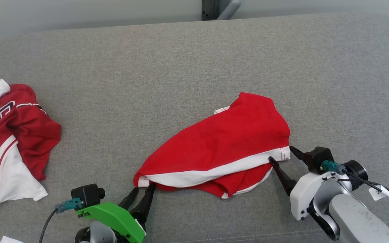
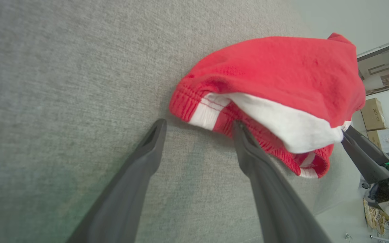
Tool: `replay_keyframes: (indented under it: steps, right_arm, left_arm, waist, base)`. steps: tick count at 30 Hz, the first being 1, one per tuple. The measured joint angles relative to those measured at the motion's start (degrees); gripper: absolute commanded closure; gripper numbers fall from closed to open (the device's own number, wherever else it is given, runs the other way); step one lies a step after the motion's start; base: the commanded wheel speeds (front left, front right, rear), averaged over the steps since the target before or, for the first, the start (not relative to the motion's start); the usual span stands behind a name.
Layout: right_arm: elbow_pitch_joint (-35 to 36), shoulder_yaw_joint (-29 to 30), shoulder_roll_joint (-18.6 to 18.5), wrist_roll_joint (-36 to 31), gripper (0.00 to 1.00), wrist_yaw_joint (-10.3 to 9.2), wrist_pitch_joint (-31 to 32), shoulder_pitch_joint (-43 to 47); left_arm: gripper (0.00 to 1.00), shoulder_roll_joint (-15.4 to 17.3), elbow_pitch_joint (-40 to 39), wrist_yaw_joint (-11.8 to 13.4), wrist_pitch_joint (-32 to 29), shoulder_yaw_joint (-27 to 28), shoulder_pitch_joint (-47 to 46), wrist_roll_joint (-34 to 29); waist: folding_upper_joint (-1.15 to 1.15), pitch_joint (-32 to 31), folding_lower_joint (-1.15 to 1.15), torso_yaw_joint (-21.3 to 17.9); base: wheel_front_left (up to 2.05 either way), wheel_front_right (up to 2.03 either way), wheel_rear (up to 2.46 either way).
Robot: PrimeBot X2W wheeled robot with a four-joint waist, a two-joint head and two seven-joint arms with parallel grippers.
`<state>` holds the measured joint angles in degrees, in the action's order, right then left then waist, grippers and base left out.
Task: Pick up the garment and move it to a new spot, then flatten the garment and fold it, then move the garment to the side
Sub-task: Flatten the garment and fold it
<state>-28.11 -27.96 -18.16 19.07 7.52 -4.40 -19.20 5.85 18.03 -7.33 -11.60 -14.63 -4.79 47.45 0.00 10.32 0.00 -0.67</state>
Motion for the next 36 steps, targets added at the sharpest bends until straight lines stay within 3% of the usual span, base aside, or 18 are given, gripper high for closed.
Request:
replay_keyframes:
  steps: [7,10,14,17,19,20,21,22,32,36]
  right_arm:
    - [-0.32,-0.35,0.0,0.0,0.0,0.0,-0.23,-0.26]
    - [-0.55,-0.57,0.01,0.03,0.0,0.0,-0.31,-0.34]
    - [-0.7,-0.89,0.07,0.33,0.0,0.0,-0.33,-0.51]
    - [-0.79,-1.0,0.07,0.52,0.0,0.0,-0.32,-0.53]
    - [-0.81,-1.18,0.05,0.58,0.01,0.0,-0.6,-0.55]
    - [-0.81,-1.24,0.05,0.58,0.3,0.0,-0.74,-0.57]
    - [-0.81,-1.36,0.05,0.59,0.69,0.0,-0.75,-0.62]
    - [-0.81,-1.43,0.08,0.64,1.0,0.0,-0.82,-0.71]
    - [0.44,-0.89,0.25,2.3,1.0,0.0,-2.36,-1.11]
    - [5.63,1.37,-0.09,7.76,1.0,0.0,-2.76,-0.81]
  left_arm:
    - [0.01,0.64,-0.09,0.0,0.91,-0.9,-0.66,2.49]
    - [0.12,0.86,0.27,0.0,1.37,-1.51,-0.92,2.79]
    - [0.51,1.33,0.63,0.0,2.09,-2.33,-1.4,3.19]
    - [0.6,1.72,0.84,0.0,2.57,-3.03,-1.69,3.3]
    - [0.82,2.13,0.86,0.0,2.94,-3.55,-2.02,3.38]
    - [0.98,2.25,0.9,0.0,3.36,-3.74,-2.13,3.41]
    - [1.0,2.34,0.97,0.0,3.72,-3.89,-2.26,3.54]
    - [1.0,2.42,0.97,0.0,4.01,-4.14,-2.42,3.82]
    - [1.0,4.76,-0.83,0.0,5.68,-6.8,-3.3,6.39]
    - [1.0,7.02,-7.01,0.0,4.53,-7.97,-3.26,8.1]
  waist:
    - [0.0,0.21,0.0,-0.12]
    - [0.0,0.32,0.0,-0.23]
    - [0.0,0.44,0.0,-0.37]
    - [0.0,0.64,0.0,-0.37]
    - [0.0,0.71,0.0,-0.34]
    - [0.0,0.73,0.0,-0.3]
    - [0.0,0.73,0.0,-0.27]
    - [0.0,0.72,0.0,-0.24]
    - [0.0,0.18,0.0,-0.84]
    - [0.0,0.04,0.0,-1.41]
  base:
    - [0.0,0.0,0.0]
    - [0.0,0.0,0.0]
    - [0.0,0.0,0.0]
    - [0.0,0.0,0.0]
    - [0.0,0.0,0.0]
    - [0.0,0.0,0.0]
    - [0.0,0.0,0.0]
    - [0.0,0.0,0.0]
    - [0.0,0.0,0.0]
    - [0.0,0.0,0.0]
